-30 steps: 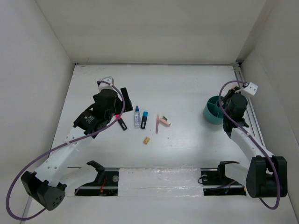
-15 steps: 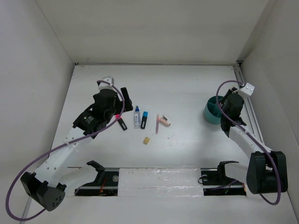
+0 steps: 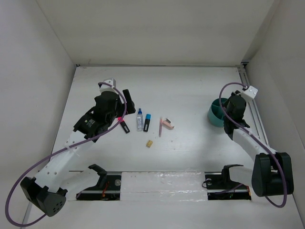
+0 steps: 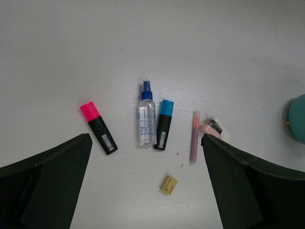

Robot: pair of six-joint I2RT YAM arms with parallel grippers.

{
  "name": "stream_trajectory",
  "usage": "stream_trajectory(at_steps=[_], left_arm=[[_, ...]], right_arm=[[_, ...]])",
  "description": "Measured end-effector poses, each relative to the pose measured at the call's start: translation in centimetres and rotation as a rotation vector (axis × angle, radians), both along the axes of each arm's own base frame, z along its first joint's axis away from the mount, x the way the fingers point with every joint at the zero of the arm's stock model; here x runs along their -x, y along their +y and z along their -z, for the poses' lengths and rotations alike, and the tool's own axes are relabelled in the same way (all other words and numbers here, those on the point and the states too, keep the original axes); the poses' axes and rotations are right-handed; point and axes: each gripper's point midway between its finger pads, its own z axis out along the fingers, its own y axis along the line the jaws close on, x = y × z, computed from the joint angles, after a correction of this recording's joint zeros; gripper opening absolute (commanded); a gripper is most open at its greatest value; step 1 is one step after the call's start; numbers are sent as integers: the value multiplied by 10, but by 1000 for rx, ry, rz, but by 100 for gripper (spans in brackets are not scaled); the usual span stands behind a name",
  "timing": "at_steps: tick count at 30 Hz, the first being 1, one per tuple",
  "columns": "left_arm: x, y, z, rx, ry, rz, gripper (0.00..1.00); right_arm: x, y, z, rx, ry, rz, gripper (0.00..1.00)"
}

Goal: Sort the stationery into containers
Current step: Place the pen in the storage box, then pick up the pen from the center of the board.

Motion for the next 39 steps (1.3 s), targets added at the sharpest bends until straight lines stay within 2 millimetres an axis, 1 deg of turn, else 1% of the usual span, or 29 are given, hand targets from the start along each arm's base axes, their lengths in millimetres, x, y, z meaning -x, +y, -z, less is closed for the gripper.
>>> stream_trajectory(at_steps=[5,8,10,12,15,19,20,21,22,29,32,34,35,36,37,38,39], left_arm=[[0,0,0,0,0,1,100],[0,0,0,0,0,1,100],[0,0,0,0,0,1,100],[0,0,0,-1,0,1,100],[0,0,0,-1,0,1,100],[0,0,0,-1,0,1,100],[0,0,0,-1,0,1,100],[0,0,0,-1,0,1,100],[0,0,0,-1,0,1,100],[0,0,0,-1,0,1,100],[0,0,0,-1,0,1,100],[0,0,0,-1,0,1,100],[0,0,0,-1,-1,-1,100],[0,1,0,-2,-1,-2,100],[0,1,0,-3,-2,-5,100],[-1,2,0,-4,-3,-10,100],[-1,3,0,-8,-3,-17,100]], right_arm=[[1,4,3,2,13,0,1],[2,5,5,1,24,1,14],[3,6,7,0,28,2,20],[3,6,7,-2,29,5,20],[4,6,5,-8,21,8,23],[5,5,4,-12,19,16,35],[5,5,5,-12,20,17,40],[6,6,5,-12,21,19,43],[6,6,5,-13,23,18,44],[6,12,6,-10,29,3,44],[5,25,5,-9,28,-34,45],[5,42,-1,-7,23,-79,50],[4,52,-6,-6,19,-107,55],[2,64,-14,-5,16,-138,63],[0,76,-23,-8,7,-168,77],[-2,88,-32,-16,0,-197,82],[-3,100,-42,-18,-3,-230,82]])
